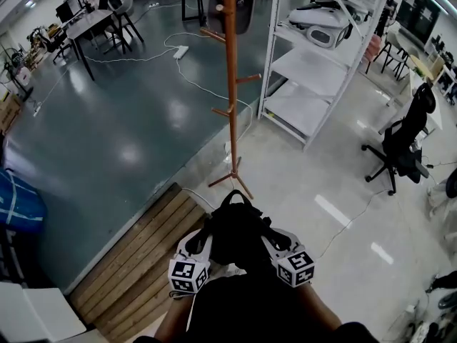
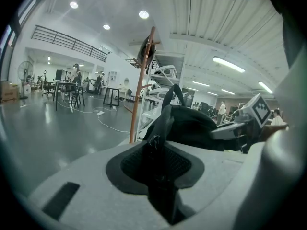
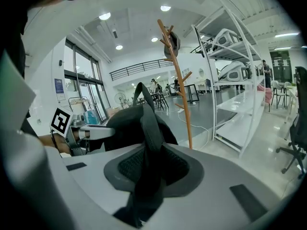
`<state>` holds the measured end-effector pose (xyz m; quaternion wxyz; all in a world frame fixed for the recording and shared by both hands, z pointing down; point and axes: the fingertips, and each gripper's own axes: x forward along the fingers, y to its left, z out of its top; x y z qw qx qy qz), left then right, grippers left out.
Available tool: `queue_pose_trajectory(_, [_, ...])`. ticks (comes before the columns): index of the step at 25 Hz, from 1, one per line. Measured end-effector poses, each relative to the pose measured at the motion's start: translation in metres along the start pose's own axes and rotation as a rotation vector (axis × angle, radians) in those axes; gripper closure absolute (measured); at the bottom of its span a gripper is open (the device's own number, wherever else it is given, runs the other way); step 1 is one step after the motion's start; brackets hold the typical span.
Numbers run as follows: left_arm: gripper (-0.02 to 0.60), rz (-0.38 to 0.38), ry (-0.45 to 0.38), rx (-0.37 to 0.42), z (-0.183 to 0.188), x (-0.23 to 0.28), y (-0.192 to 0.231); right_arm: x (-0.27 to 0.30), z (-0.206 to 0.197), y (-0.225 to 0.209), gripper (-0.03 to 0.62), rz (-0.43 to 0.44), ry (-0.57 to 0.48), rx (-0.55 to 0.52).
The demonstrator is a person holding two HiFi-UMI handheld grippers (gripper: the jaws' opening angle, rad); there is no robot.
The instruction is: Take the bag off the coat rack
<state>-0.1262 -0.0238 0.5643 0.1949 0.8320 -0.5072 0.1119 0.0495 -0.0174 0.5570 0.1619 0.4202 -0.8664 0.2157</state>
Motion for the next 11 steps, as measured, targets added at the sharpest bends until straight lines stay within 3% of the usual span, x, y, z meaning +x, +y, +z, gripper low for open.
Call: queue_pose_trajectory(11, [0.492, 0.003, -0.003, -0.006, 0.0007, -0.0017, 0.0093, 0.0082, 0.0, 0.005, 0.502, 0.01, 0.004, -0.002])
